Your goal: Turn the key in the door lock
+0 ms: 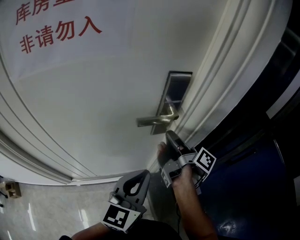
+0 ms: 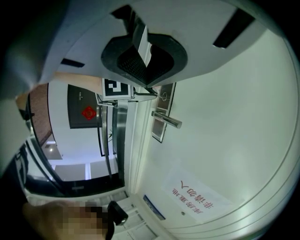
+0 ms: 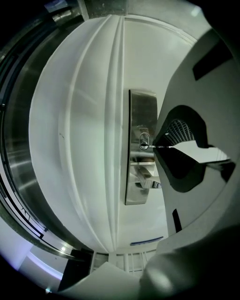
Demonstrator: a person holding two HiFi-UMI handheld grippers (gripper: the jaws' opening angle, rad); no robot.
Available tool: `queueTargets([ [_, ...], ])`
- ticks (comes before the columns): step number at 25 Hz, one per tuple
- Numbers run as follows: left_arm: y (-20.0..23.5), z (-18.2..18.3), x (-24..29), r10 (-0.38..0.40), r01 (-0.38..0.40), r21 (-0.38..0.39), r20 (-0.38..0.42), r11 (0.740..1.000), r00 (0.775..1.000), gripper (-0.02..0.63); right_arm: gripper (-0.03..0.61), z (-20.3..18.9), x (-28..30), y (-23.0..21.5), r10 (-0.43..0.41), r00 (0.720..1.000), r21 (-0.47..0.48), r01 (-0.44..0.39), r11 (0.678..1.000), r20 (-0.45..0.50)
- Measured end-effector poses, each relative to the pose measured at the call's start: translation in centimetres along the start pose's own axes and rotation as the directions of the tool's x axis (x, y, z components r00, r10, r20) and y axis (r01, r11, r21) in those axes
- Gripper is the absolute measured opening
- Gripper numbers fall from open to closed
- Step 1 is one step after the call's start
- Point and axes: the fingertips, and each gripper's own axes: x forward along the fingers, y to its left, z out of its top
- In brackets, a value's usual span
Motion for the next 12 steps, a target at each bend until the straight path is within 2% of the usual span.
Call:
queueTargets([
  [12, -4.3, -1.0, -1.4, 0.003, -0.003, -0.006, -0.016, 1.000, 1.000, 0.003, 0.020, -2.1, -6.3, 0.4, 0.036, 0.998, 0.013, -0.035, 0.999, -0.045],
])
